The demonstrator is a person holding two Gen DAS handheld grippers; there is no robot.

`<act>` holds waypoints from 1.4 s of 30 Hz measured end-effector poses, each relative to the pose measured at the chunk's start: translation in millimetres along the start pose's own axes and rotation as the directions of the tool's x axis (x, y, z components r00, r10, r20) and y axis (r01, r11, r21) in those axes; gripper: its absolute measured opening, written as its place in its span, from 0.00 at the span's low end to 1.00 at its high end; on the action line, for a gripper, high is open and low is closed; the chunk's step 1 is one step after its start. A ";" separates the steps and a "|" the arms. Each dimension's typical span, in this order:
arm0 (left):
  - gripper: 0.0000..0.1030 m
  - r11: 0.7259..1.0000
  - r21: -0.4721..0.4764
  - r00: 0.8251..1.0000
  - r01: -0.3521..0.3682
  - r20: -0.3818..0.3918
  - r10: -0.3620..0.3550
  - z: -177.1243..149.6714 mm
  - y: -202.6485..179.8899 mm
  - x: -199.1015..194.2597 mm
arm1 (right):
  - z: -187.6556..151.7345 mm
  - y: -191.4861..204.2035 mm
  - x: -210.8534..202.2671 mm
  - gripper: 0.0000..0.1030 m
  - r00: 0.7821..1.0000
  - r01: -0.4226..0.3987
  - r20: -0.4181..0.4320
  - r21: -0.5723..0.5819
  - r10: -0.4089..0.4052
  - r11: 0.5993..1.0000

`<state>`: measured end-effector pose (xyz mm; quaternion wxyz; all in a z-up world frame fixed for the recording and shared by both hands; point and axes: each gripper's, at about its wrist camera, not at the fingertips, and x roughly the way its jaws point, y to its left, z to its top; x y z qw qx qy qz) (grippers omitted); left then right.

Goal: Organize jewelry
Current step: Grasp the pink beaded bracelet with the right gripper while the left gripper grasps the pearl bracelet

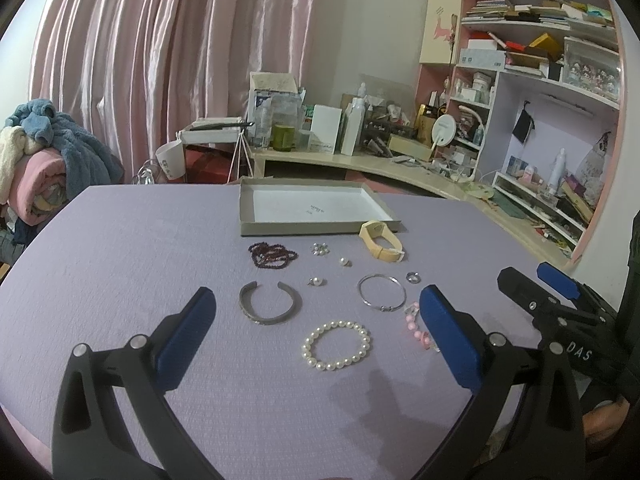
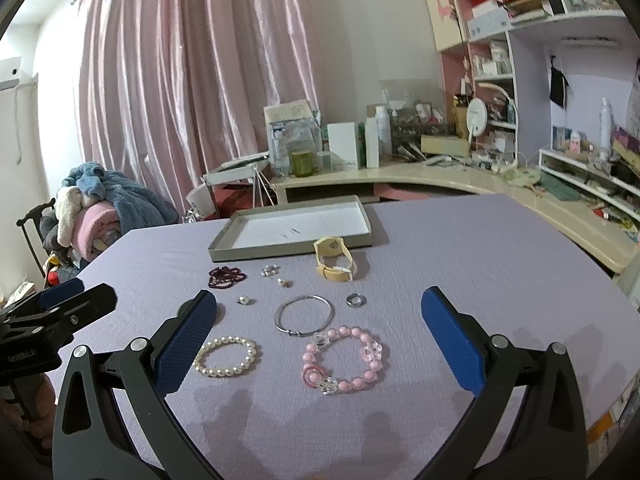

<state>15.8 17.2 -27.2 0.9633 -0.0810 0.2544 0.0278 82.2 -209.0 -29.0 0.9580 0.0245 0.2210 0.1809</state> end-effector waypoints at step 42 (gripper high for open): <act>0.61 0.999 -0.007 0.924 0.036 -0.382 -0.036 -18.3 -1.1 104.8 | -11.9 -31.7 108.1 0.19 0.902 -0.095 -0.425 -0.012 0.081 0.995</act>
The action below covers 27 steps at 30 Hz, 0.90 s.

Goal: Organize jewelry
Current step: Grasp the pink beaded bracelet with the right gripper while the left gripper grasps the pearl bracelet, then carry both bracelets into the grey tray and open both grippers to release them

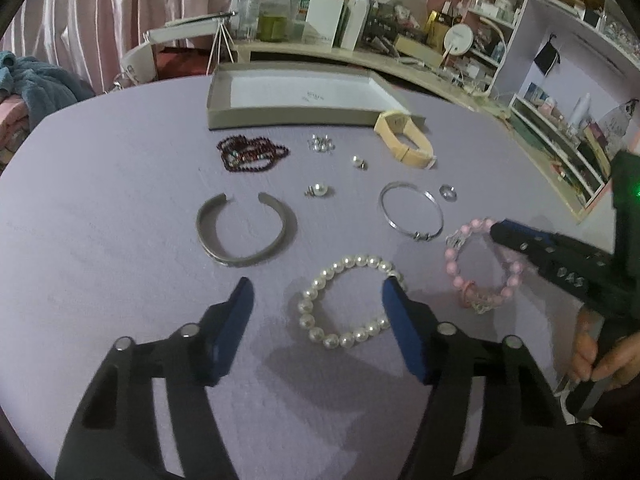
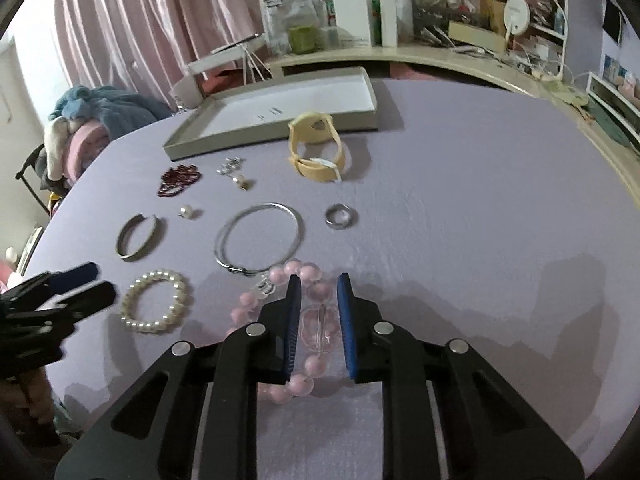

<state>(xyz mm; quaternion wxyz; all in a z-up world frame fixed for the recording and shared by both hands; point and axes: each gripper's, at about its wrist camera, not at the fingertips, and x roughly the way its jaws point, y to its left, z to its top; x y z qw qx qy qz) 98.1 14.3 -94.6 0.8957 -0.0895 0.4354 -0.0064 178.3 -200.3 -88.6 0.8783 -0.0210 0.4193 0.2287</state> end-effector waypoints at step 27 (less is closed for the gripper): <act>0.09 0.989 0.085 0.991 0.118 0.050 -0.122 14.7 -23.3 -28.6 | 14.9 23.4 -41.5 0.19 0.994 -0.050 0.095 -0.029 0.052 0.998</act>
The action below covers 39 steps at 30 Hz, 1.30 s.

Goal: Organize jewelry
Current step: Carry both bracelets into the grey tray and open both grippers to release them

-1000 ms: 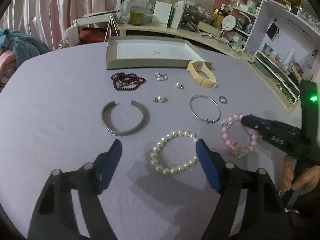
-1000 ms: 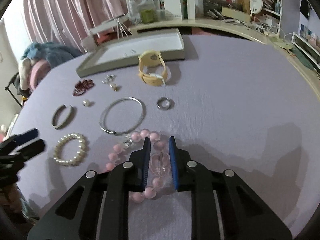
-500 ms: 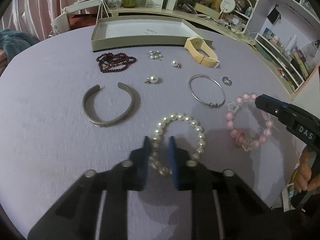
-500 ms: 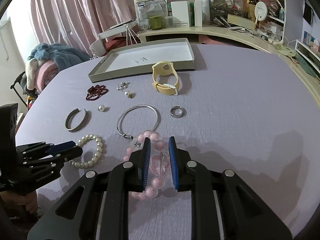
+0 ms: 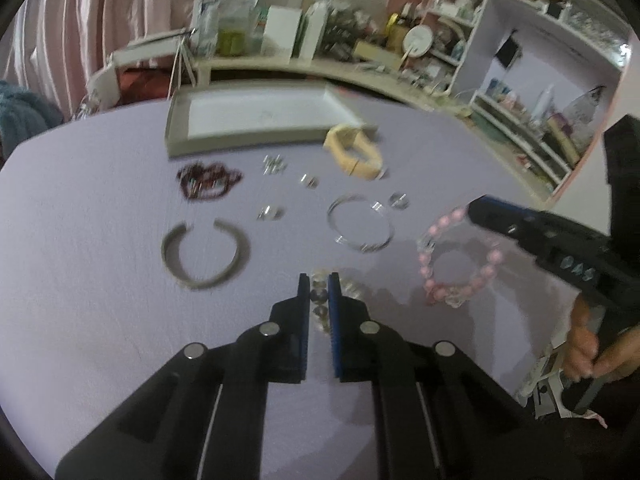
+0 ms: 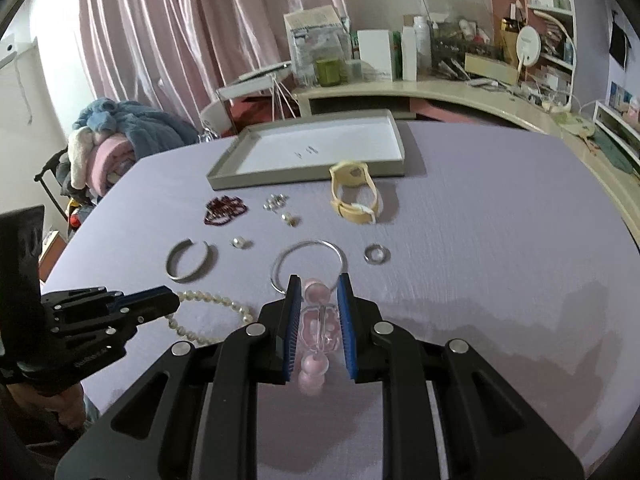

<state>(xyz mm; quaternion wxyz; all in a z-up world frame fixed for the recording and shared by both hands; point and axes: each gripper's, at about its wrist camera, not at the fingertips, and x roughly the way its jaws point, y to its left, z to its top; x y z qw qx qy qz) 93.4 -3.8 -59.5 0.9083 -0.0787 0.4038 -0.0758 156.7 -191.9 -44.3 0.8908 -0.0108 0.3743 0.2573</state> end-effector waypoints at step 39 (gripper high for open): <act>0.09 0.999 0.002 0.978 -0.033 0.206 0.032 199.7 58.1 1.0 | 172.8 3.0 68.0 0.19 0.993 0.018 0.120 -0.140 -0.001 0.990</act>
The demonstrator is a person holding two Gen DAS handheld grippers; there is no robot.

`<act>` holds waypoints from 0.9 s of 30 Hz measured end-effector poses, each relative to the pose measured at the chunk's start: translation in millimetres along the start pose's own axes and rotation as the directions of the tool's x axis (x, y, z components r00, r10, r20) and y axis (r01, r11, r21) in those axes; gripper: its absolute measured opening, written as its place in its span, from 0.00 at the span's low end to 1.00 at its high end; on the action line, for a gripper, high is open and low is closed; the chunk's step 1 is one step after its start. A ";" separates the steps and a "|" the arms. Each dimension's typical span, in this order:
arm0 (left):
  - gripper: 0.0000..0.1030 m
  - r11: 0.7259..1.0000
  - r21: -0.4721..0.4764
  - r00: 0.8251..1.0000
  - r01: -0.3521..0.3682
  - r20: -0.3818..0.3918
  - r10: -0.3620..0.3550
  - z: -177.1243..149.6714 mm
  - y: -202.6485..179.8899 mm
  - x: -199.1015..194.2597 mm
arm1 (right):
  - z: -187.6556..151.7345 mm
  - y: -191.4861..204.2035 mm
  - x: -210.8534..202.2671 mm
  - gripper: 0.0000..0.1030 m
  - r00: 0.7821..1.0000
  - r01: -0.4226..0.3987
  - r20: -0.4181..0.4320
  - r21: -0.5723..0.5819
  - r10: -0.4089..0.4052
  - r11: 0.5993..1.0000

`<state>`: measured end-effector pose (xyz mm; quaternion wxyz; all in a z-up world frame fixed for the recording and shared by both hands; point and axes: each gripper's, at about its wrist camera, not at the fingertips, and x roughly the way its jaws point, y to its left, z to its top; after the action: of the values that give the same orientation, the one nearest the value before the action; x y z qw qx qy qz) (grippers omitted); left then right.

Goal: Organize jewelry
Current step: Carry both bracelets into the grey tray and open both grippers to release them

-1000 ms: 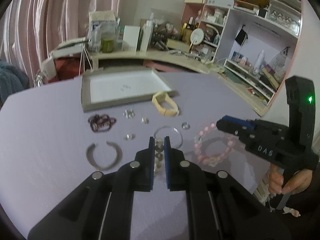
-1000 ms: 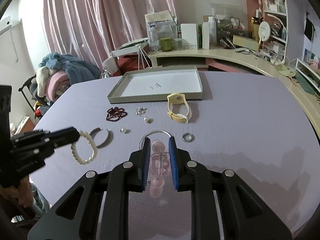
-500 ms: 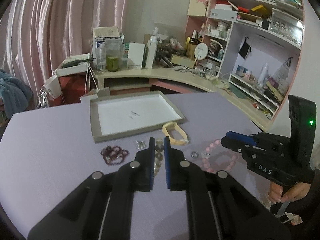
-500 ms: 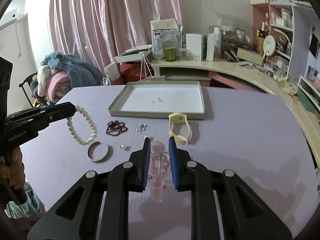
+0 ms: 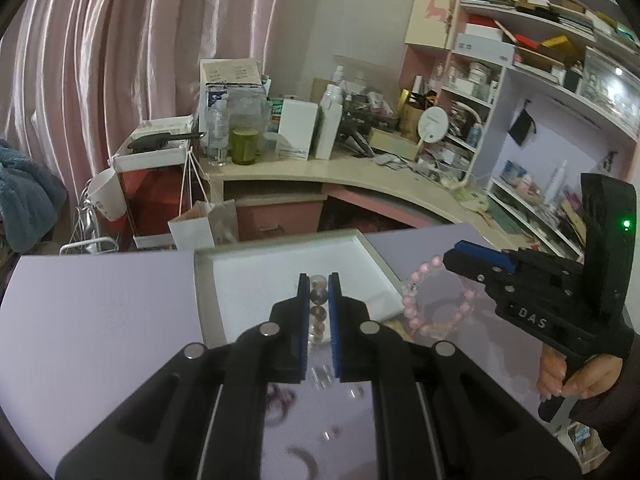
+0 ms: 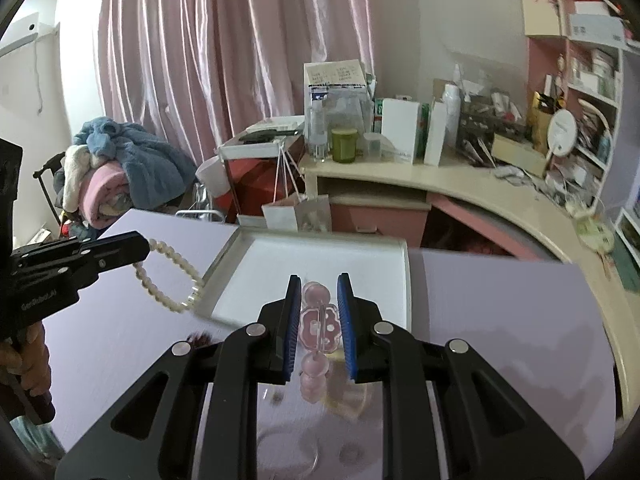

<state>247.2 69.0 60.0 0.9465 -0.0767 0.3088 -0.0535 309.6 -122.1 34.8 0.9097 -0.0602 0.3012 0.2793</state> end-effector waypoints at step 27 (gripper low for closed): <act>0.09 1.000 -0.011 0.991 -0.010 -0.134 0.008 25.2 49.5 150.4 | 5.8 -71.1 124.5 0.49 0.989 0.044 -0.145 0.166 -0.020 0.985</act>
<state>385.6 98.1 -15.5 0.9234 -0.0772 0.3724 -0.0525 433.7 -121.3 -37.1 0.8921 -0.0075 0.3870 0.2331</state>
